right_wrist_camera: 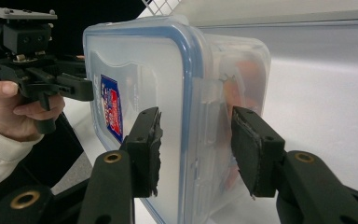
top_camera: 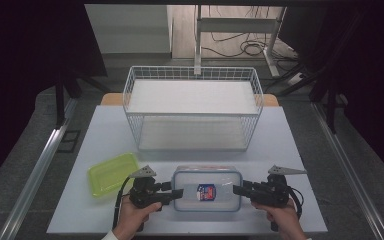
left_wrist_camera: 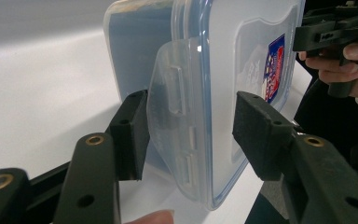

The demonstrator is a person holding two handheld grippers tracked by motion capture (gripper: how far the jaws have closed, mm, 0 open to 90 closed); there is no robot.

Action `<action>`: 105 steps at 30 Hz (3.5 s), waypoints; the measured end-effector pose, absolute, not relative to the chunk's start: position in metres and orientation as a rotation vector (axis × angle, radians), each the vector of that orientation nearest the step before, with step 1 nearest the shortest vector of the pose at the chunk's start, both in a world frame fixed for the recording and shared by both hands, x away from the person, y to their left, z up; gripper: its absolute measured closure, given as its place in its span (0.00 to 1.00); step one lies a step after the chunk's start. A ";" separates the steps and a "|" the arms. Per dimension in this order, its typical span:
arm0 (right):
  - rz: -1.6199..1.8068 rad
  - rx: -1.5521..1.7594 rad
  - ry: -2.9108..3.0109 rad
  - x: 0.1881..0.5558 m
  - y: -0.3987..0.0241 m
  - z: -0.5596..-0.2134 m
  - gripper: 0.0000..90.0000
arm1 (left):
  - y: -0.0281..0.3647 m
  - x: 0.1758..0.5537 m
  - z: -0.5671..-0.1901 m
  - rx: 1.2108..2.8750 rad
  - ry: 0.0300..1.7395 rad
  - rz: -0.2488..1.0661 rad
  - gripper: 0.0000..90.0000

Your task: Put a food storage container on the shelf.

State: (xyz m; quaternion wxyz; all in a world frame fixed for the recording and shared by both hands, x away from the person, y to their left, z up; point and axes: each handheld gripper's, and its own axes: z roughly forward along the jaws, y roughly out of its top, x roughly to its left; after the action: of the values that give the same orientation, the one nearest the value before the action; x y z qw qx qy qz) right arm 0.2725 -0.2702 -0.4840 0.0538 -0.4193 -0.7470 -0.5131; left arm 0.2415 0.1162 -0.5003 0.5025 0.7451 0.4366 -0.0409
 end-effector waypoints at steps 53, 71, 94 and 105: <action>-1.804 -1.137 -2.342 0.265 -0.265 -0.412 0.61 | 0.133 0.246 -0.431 1.744 0.909 -0.012 0.56; -1.869 -1.072 -2.353 0.287 -0.260 -0.370 0.61 | 0.141 0.264 -0.388 1.706 0.870 0.027 0.57; -1.919 -1.001 -2.376 0.319 -0.243 -0.322 0.61 | 0.156 0.286 -0.340 1.677 0.874 0.086 0.57; -1.938 -0.983 -2.351 0.348 -0.234 -0.299 0.62 | 0.167 0.315 -0.313 1.677 0.869 0.104 0.57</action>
State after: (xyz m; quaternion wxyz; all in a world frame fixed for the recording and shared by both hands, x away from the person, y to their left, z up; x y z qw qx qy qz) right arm 0.3485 -0.2343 -0.2988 -0.0300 -0.3068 -0.7341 -0.6051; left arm 0.3147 0.1666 -0.3126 0.5850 0.7190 0.3726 0.0447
